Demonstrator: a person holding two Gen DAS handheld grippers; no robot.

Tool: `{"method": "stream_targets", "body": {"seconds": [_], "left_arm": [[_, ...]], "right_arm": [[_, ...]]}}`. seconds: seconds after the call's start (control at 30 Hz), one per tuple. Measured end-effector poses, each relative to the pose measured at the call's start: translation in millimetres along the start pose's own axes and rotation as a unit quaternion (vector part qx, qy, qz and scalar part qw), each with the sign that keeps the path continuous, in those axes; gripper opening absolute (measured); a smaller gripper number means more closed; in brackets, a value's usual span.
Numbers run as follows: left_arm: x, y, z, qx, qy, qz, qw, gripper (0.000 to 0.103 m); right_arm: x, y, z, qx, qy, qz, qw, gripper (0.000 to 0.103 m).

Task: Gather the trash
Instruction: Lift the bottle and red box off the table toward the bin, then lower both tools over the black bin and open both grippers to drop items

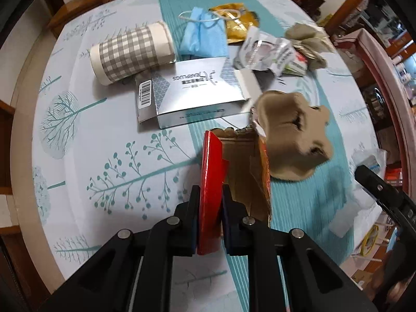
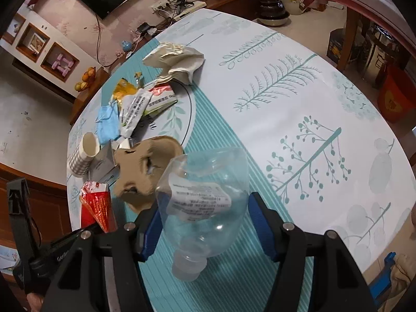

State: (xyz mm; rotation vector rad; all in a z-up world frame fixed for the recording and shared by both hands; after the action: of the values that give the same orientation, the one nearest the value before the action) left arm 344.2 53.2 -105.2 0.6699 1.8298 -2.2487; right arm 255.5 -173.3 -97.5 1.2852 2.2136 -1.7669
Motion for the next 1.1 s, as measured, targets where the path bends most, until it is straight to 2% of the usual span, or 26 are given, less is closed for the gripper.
{"method": "stream_targets", "body": {"seconds": [0.27,0.57,0.73,0.87,1.1], "left_arm": [[19.1,-48.1,27.8,0.018,0.012,0.029,0.9993,0.013],[59.3,-111.3,60.1,-0.015,-0.013,0.083,0.9963,0.013],[101.7,-138.4,92.4,-0.047,-0.052,0.111,0.9913,0.013],[149.7,-155.3,126.1,-0.062,-0.078,0.124,0.9872,0.013],[220.7,-162.0,167.3,-0.074,-0.081,0.093,0.9896,0.013]], "right_arm": [[2.1,-25.1,-6.3,-0.018,-0.022,0.001,1.0,0.062],[15.6,-70.1,0.8,-0.093,-0.079,-0.009,0.992,0.062],[33.6,-100.9,31.4,-0.143,-0.119,-0.027,0.982,0.062],[53.3,-125.4,64.0,-0.168,-0.155,-0.037,0.973,0.062],[93.5,-155.2,115.1,-0.175,-0.172,-0.071,0.967,0.062]]}}
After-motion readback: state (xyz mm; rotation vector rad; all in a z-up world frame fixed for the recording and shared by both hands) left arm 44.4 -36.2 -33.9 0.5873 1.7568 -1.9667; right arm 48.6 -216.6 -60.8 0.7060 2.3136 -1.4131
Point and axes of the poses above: each gripper's, at about its wrist camera, not at the fingertips, and y roughly the way its jaws point, z to its right, x to its underside, the point moved 1 cm from there along y, roughly the way its jaws point, and after that the axes turned 15 degrees about z, right-handed, at the moved point
